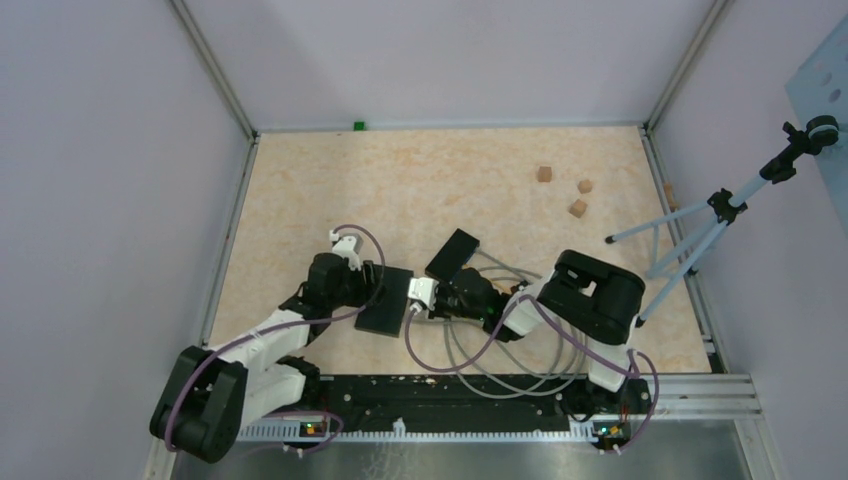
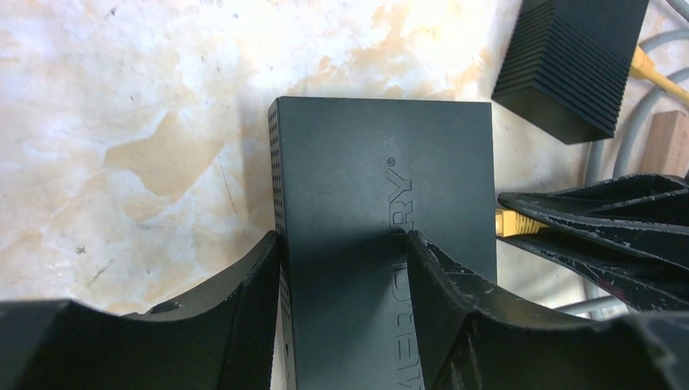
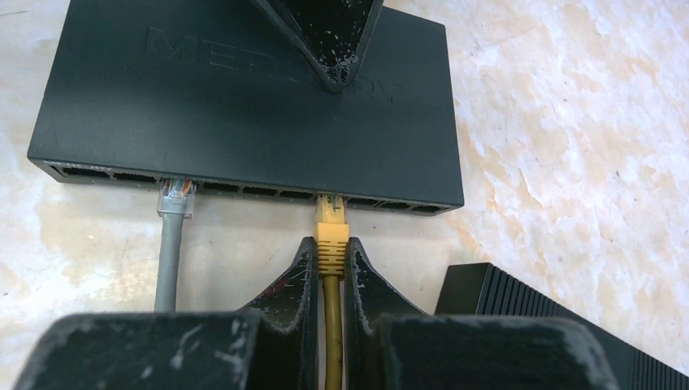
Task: Insert the plug into the switch port
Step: Insert the connector into the switch port.
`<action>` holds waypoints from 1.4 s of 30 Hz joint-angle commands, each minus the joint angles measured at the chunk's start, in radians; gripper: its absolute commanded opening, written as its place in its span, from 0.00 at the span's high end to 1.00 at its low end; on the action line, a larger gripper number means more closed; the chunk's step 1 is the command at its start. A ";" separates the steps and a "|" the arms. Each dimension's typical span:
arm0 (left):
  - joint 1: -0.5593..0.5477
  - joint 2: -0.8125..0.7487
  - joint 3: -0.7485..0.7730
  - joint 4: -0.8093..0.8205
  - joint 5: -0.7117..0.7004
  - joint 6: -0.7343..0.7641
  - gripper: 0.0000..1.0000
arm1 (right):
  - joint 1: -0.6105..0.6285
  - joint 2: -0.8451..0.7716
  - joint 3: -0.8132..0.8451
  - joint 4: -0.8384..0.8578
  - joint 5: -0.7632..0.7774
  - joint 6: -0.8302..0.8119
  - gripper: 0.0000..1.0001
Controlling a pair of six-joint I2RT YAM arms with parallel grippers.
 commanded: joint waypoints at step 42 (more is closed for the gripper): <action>-0.021 -0.271 0.287 -0.363 -0.203 -0.048 0.01 | 0.018 -0.110 0.053 -0.288 0.012 0.093 0.90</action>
